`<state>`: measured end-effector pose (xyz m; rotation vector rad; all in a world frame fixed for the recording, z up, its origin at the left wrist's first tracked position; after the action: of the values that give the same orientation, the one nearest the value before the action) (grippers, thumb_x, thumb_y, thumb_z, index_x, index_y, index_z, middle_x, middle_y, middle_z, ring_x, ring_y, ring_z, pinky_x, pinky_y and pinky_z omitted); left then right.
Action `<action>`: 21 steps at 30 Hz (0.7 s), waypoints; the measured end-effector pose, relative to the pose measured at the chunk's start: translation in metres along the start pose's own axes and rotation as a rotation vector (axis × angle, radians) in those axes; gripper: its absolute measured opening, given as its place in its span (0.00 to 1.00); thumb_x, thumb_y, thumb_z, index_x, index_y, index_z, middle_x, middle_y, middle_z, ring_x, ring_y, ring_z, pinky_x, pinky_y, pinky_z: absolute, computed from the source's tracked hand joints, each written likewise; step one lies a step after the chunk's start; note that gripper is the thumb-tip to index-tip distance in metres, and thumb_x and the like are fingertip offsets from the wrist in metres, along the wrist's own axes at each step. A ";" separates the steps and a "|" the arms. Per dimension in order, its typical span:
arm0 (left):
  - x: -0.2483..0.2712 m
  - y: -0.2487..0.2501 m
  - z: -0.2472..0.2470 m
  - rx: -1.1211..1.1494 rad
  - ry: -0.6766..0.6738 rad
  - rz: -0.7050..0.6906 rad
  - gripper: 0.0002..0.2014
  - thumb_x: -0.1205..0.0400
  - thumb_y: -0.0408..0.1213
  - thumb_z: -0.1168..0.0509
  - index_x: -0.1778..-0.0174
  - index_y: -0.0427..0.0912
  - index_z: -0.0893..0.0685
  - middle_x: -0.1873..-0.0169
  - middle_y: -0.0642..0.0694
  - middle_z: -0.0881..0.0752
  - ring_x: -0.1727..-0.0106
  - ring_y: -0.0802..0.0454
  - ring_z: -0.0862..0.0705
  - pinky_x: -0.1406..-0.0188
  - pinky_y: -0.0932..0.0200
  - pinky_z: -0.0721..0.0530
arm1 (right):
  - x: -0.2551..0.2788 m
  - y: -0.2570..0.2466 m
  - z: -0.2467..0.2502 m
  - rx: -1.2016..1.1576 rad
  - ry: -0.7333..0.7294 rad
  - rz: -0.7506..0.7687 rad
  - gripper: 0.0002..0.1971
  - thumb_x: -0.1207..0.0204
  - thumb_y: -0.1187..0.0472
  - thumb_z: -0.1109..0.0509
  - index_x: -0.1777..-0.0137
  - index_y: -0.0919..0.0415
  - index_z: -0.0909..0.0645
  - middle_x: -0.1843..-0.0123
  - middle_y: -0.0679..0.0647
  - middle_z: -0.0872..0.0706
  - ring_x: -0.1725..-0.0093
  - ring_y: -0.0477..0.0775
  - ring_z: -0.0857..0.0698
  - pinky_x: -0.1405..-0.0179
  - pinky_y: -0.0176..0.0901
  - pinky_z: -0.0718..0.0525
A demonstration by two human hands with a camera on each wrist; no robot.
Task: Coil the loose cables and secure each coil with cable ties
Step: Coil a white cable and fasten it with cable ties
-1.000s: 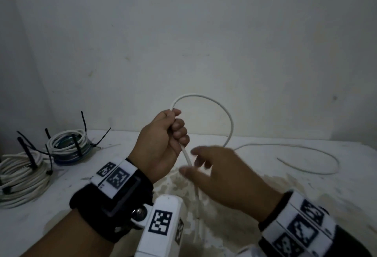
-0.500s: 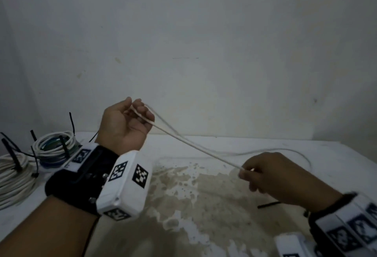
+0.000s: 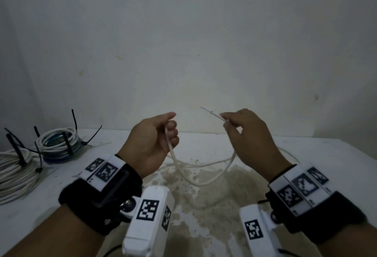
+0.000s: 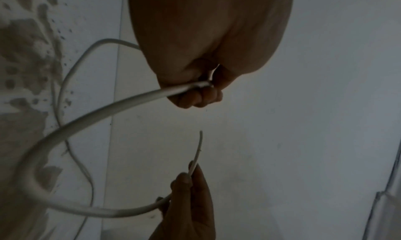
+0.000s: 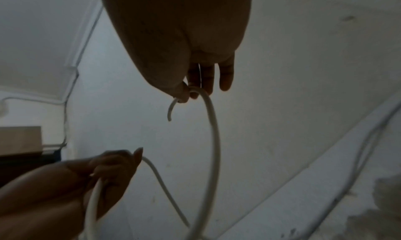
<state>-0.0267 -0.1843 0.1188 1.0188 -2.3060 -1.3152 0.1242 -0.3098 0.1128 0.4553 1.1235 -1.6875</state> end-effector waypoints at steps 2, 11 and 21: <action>0.001 -0.002 0.000 -0.058 0.006 0.005 0.09 0.16 0.29 0.46 0.52 0.34 0.19 0.71 0.45 0.22 0.71 0.53 0.23 0.70 0.61 0.19 | 0.000 -0.007 -0.006 0.118 0.004 0.114 0.10 0.23 0.66 0.32 0.46 0.59 0.12 0.62 0.54 0.22 0.60 0.56 0.21 0.59 0.50 0.23; 0.003 -0.010 0.009 -0.246 0.013 0.039 0.07 0.18 0.27 0.39 0.50 0.38 0.16 0.65 0.48 0.16 0.65 0.54 0.18 0.60 0.60 0.15 | 0.021 -0.010 -0.008 -0.112 -0.346 -0.278 0.07 0.19 0.60 0.39 0.54 0.50 0.19 0.59 0.53 0.11 0.65 0.54 0.13 0.69 0.43 0.18; 0.008 -0.022 0.001 -0.312 -0.146 0.097 0.05 0.21 0.26 0.36 0.57 0.40 0.19 0.64 0.45 0.16 0.65 0.51 0.16 0.60 0.60 0.13 | 0.027 -0.011 -0.031 -1.049 -0.184 -0.886 0.07 0.16 0.71 0.44 0.53 0.67 0.25 0.67 0.55 0.23 0.80 0.43 0.29 0.82 0.32 0.29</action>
<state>-0.0234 -0.1965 0.0985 0.7231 -2.1254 -1.6900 0.0966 -0.2970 0.0827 -0.9591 2.0062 -1.4714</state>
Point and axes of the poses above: each hand's wrist, its own x-axis away from the middle knuckle, its own z-axis out of the back of the hand, y = z × x, the point moved 2 cm from there along -x, towards the middle knuckle
